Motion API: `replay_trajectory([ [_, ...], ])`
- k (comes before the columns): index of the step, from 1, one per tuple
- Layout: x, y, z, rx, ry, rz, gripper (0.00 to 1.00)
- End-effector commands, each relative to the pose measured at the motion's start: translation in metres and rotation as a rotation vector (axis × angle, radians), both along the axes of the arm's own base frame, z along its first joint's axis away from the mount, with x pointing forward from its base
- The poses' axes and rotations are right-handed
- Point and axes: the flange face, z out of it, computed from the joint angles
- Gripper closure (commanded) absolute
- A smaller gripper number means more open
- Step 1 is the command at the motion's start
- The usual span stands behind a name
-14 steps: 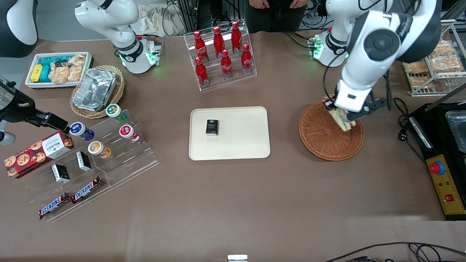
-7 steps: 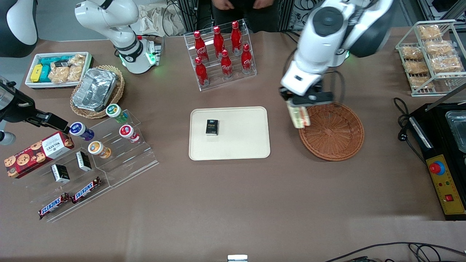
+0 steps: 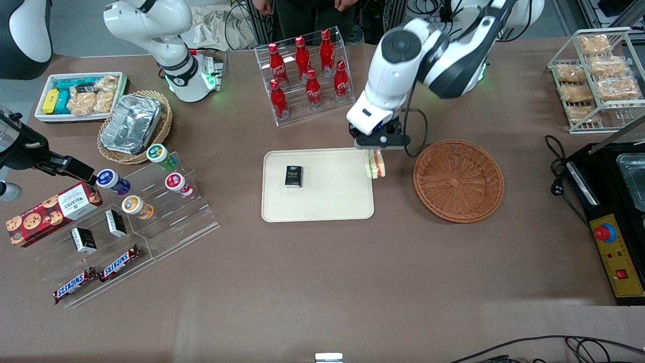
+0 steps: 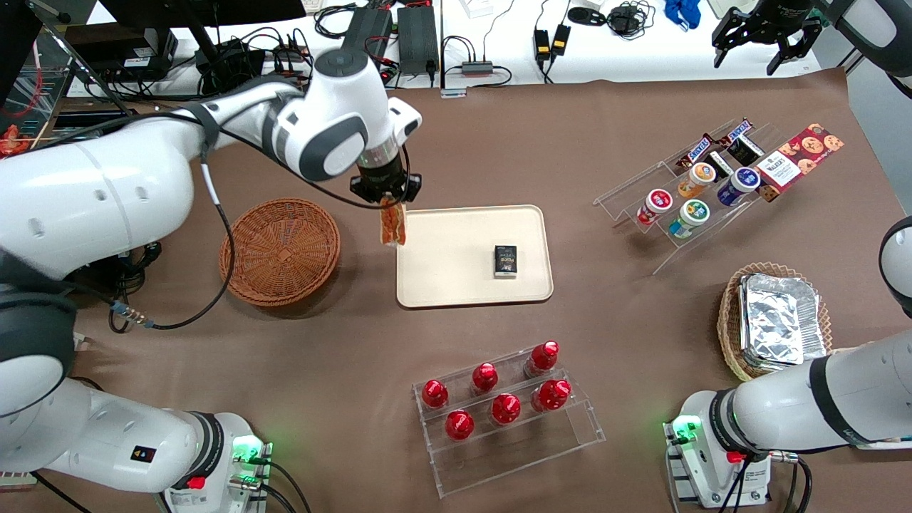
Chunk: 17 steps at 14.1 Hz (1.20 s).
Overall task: Place sandwich from basket to tray
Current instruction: 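Lift the sandwich and carry it with the left gripper over the white tray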
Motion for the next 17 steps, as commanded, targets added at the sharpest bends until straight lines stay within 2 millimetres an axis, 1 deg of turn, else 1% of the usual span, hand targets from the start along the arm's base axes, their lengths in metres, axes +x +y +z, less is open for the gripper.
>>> replay_trajectory([
  [1, -0.002, 0.002, -0.064, -0.013, -0.009, -0.069, 1.00],
  [2, -0.002, 0.002, -0.083, 0.000, -0.013, -0.094, 1.00],
  [3, -0.005, -0.002, -0.100, 0.012, -0.003, -0.111, 1.00],
  [4, -0.013, -0.013, -0.111, 0.015, 0.004, -0.138, 1.00],
  [5, -0.015, -0.016, -0.120, 0.013, 0.012, -0.146, 1.00],
  [7, -0.014, -0.017, -0.136, 0.014, 0.005, -0.159, 1.00],
  [10, -0.017, -0.024, -0.156, 0.004, 0.002, -0.186, 1.00],
  [12, -0.009, -0.016, -0.170, 0.005, 0.000, -0.174, 1.00],
  [14, -0.009, -0.016, -0.182, 0.007, 0.003, -0.179, 1.00],
  [15, -0.009, -0.016, -0.186, 0.007, 0.006, -0.182, 0.86],
  [16, -0.007, -0.017, -0.189, 0.005, 0.000, -0.191, 0.41],
  [17, -0.004, -0.017, -0.190, 0.008, -0.005, -0.194, 0.13],
])
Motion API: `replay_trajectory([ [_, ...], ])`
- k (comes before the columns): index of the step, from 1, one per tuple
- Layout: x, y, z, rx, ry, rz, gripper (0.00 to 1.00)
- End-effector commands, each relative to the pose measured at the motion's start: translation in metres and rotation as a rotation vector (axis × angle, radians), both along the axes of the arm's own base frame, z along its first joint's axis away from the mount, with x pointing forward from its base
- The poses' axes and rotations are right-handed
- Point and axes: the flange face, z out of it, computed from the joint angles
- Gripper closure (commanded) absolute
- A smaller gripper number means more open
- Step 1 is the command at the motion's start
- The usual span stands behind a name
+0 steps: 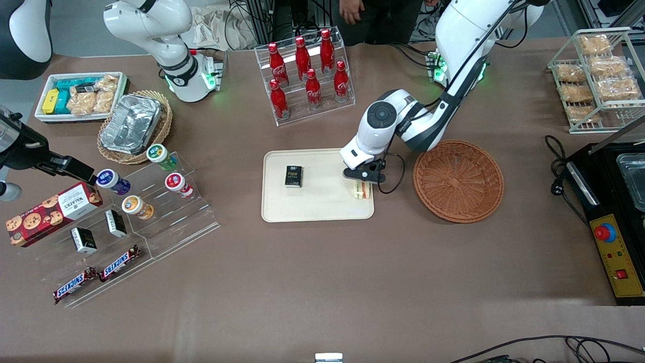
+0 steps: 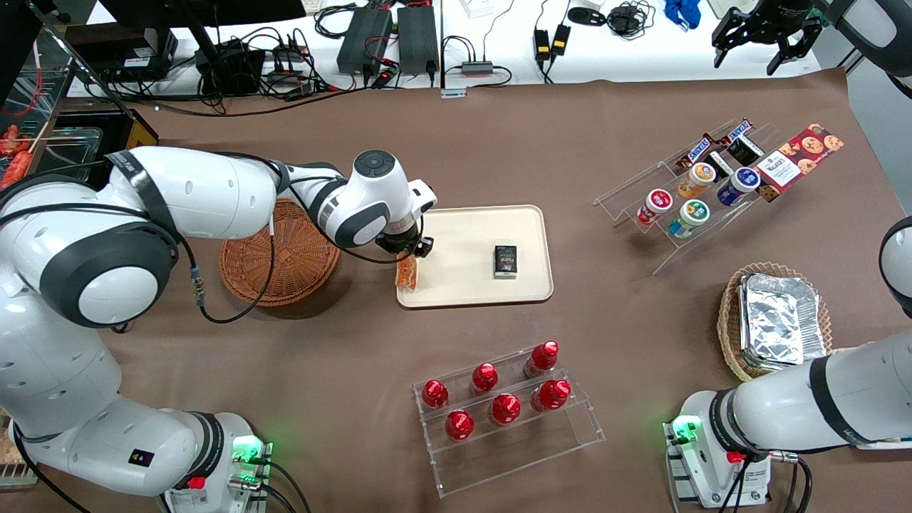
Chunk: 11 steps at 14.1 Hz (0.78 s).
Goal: Place sandwich from basket to tray
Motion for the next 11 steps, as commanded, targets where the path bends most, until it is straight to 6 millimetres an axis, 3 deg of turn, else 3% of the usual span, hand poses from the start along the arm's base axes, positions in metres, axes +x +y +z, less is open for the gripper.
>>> replay_trajectory([
  [1, 0.004, -0.006, -0.006, 0.005, -0.019, -0.024, 0.02],
  [3, 0.010, -0.006, 0.007, -0.005, -0.041, -0.018, 0.01],
  [5, 0.019, -0.004, 0.040, -0.023, -0.095, -0.010, 0.01],
  [8, 0.039, 0.021, 0.119, -0.001, -0.163, 0.053, 0.01],
  [11, 0.050, 0.070, 0.201, 0.068, -0.222, 0.126, 0.01],
])
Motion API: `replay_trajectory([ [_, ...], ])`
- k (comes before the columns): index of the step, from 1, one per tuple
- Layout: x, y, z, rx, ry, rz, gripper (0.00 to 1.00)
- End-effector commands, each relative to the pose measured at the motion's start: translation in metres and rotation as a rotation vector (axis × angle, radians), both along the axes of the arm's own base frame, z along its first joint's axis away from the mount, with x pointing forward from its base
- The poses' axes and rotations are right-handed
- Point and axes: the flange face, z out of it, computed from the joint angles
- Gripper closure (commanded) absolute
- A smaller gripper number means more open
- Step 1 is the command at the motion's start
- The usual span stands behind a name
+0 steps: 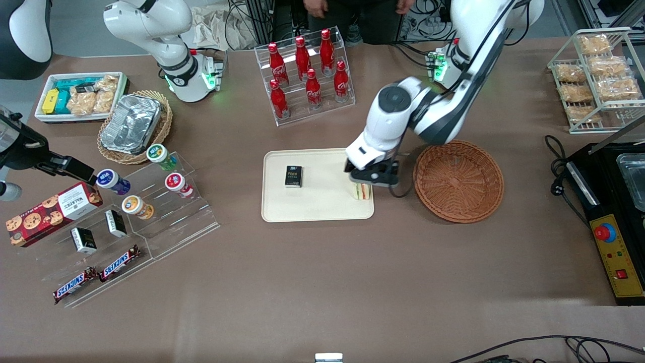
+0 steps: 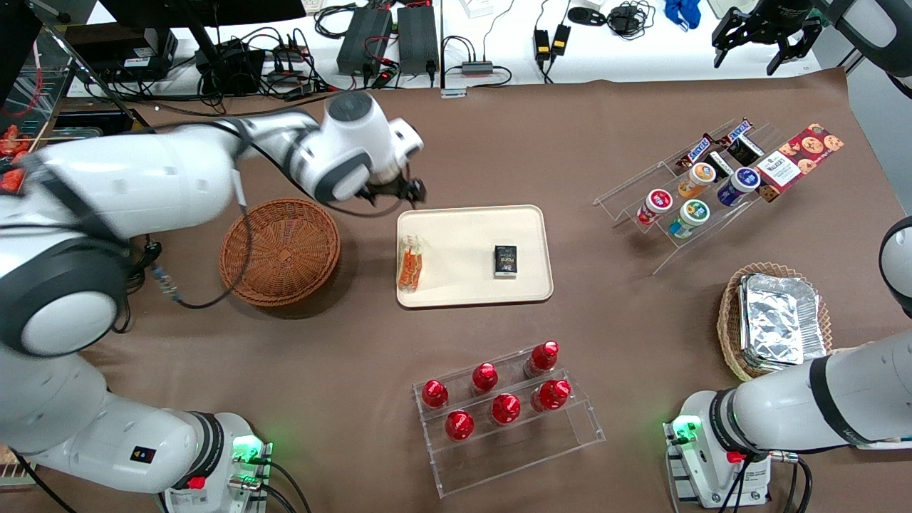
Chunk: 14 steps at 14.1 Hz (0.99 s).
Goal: Place sandwich from basket to tray
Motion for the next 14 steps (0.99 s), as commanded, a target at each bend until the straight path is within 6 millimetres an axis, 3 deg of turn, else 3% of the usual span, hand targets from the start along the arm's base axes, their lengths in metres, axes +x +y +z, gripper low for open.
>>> replay_trajectory([
  [1, -0.005, 0.042, 0.076, 0.042, -0.082, 0.054, 0.01],
  [4, -0.005, 0.060, 0.109, 0.056, -0.113, 0.096, 0.01],
  [6, 0.003, 0.085, 0.128, 0.076, -0.121, 0.137, 0.01],
  [9, 0.000, 0.139, 0.156, 0.097, -0.028, 0.072, 0.01],
  [12, -0.004, 0.220, 0.188, 0.047, 0.051, -0.006, 0.01],
  [14, -0.004, 0.244, 0.202, 0.021, 0.029, 0.000, 0.01],
])
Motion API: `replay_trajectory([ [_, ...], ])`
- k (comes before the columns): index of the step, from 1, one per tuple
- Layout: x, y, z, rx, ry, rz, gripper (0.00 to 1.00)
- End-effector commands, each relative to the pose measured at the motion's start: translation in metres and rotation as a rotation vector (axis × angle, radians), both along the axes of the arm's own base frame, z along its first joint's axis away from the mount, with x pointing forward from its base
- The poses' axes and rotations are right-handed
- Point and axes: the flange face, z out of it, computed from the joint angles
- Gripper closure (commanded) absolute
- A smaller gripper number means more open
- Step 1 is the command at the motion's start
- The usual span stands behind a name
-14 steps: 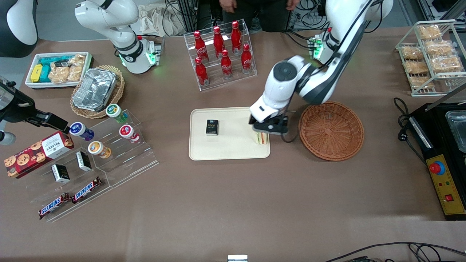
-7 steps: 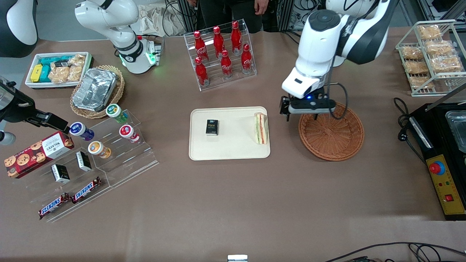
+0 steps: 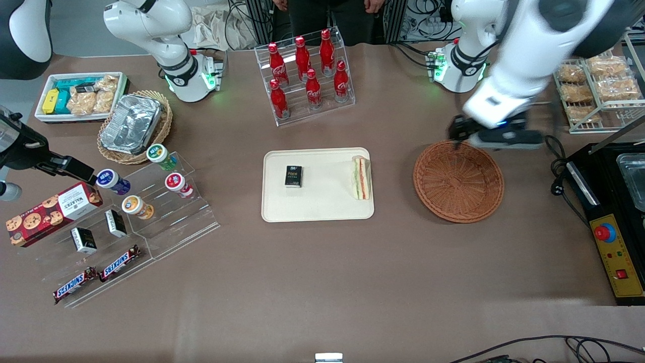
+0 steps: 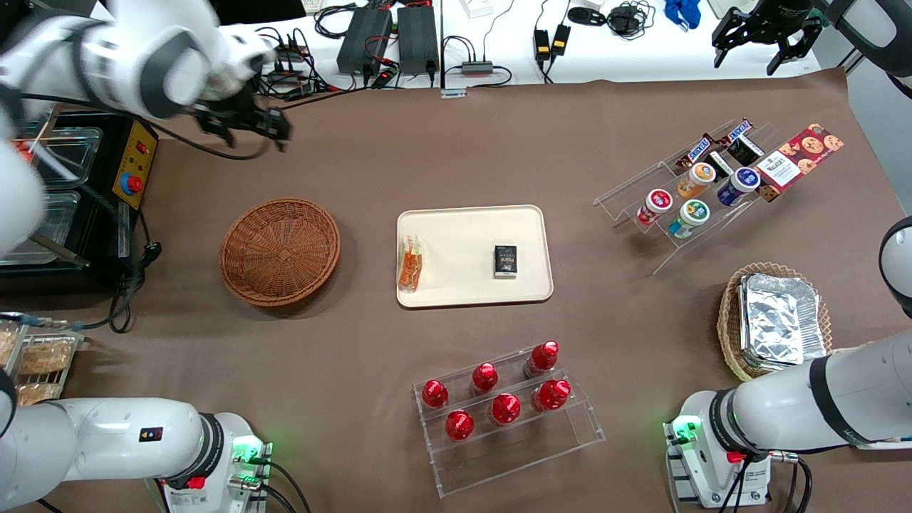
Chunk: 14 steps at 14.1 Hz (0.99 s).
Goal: Place sandwich from basket to tray
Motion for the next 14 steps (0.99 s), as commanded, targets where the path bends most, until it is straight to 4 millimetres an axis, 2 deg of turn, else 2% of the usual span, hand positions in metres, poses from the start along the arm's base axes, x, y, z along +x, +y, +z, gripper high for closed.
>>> replay_trajectory([
  [1, -0.010, 0.018, 0.019, -0.032, -0.021, -0.018, 0.01],
  [2, -0.009, 0.017, 0.023, -0.036, -0.030, -0.010, 0.01],
  [4, -0.001, 0.019, 0.048, -0.046, -0.073, -0.015, 0.01],
  [7, 0.033, 0.013, 0.063, -0.053, -0.104, -0.023, 0.01],
  [9, 0.052, 0.011, 0.066, -0.065, -0.109, -0.024, 0.01],
  [14, 0.053, 0.008, 0.069, -0.044, -0.071, -0.038, 0.01],
])
